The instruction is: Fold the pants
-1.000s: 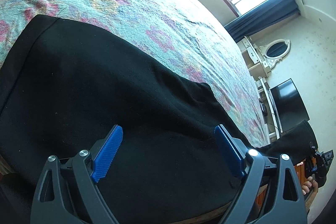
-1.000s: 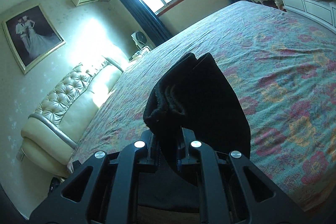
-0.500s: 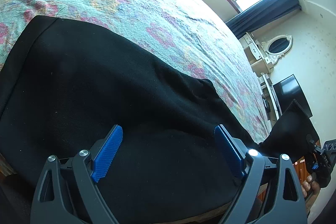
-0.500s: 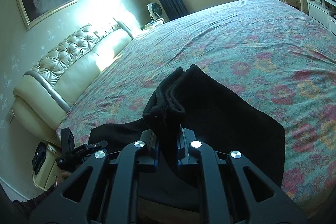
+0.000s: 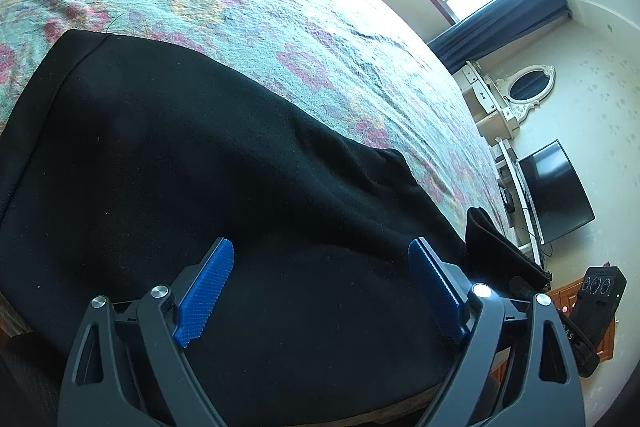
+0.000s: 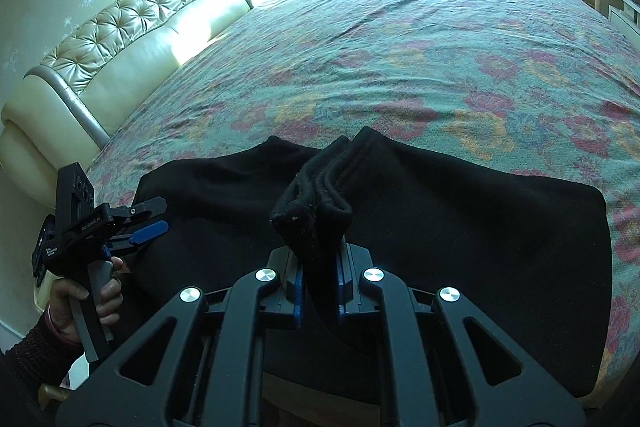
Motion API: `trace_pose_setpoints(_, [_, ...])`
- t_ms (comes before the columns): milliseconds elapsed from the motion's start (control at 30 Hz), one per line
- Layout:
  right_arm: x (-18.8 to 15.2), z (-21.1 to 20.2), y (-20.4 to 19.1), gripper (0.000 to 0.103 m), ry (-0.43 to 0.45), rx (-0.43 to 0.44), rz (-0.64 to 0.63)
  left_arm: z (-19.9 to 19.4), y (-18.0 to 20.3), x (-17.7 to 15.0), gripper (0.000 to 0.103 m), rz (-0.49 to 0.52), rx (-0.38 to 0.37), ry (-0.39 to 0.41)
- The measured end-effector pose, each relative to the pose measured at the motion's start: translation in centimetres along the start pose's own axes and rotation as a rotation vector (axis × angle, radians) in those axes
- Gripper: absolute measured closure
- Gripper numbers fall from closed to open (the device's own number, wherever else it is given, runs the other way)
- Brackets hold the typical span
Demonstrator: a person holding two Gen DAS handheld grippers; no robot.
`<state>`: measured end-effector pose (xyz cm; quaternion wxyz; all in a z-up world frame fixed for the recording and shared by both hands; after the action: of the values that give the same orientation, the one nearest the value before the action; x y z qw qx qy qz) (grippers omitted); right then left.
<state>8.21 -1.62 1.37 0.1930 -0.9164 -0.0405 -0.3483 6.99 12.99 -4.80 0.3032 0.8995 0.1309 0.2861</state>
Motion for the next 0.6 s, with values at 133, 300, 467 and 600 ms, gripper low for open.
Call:
trace_pose_setpoints(133, [-0.8,1.1,-1.1,0.092,-0.031,0.000,-0.030,0.0,0.0,-0.1,0.015,0.007,0.002,0.003])
trace_pose_setpoints(300, [-1.6,2.2,-2.2,0.092,-0.061,-0.026,-0.078,0.1,0.1,-0.2,0.015,0.015,0.003,0.004])
trace_pose_setpoints(467, [-2.4,3.3,-2.5,0.092,-0.087,-0.037,-0.092,0.1,0.2,-0.2,0.015,0.016,0.001,0.004])
trace_pose_setpoints(600, [-2.9,3.7,-2.8,0.092,-0.095,-0.050,-0.110,0.1,0.1,-0.3,0.015,0.020,0.002,0.005])
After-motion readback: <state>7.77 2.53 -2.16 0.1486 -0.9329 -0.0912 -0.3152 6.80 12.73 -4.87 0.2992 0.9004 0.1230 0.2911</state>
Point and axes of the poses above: each gripper's, at about its wrist camera, not at the fingertips, and z roughly the way its jaws point, y to its right, x to its top, the point moved 2 cm from there along z, roughly the way its jaws point, and after that the axes turned 1 degree about y, right-handed, at the moved point
